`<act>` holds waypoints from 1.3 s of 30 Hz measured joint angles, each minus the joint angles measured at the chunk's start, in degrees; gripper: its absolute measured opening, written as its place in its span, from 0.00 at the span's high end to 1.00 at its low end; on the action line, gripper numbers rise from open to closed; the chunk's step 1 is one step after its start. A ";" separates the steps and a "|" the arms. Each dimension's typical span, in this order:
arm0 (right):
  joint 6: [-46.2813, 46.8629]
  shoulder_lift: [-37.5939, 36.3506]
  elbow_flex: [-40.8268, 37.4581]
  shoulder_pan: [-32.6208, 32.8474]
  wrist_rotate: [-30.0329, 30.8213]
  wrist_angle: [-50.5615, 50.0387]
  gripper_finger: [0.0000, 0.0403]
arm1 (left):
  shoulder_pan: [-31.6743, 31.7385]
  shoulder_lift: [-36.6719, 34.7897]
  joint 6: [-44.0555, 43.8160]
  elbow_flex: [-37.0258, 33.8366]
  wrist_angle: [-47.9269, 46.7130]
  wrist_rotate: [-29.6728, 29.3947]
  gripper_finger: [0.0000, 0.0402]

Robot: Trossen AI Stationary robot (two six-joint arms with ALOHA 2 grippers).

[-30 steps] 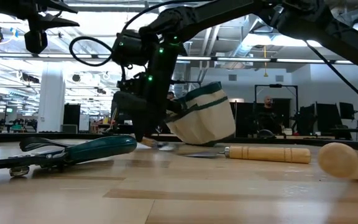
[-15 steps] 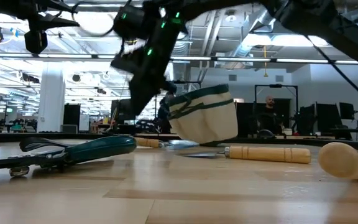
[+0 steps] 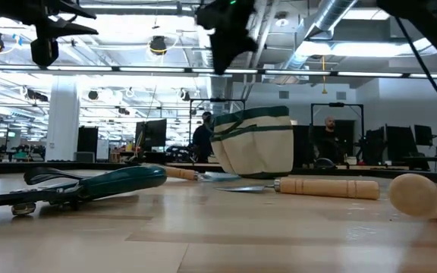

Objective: Pick & Place Garden tools in Gardening bag
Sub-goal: Adjust the gardening bag

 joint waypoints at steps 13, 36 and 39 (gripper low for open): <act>4.99 -13.72 -12.62 1.34 9.43 -10.58 0.39 | -0.02 11.59 -1.62 -0.04 0.23 1.08 0.82; 25.39 -34.71 -73.85 -6.86 -4.24 37.81 0.58 | -0.02 12.46 -1.75 -0.04 2.98 2.27 0.82; 25.48 -32.90 -72.62 -5.54 -8.32 42.37 0.59 | -0.02 12.49 -1.76 -0.07 3.51 2.27 0.82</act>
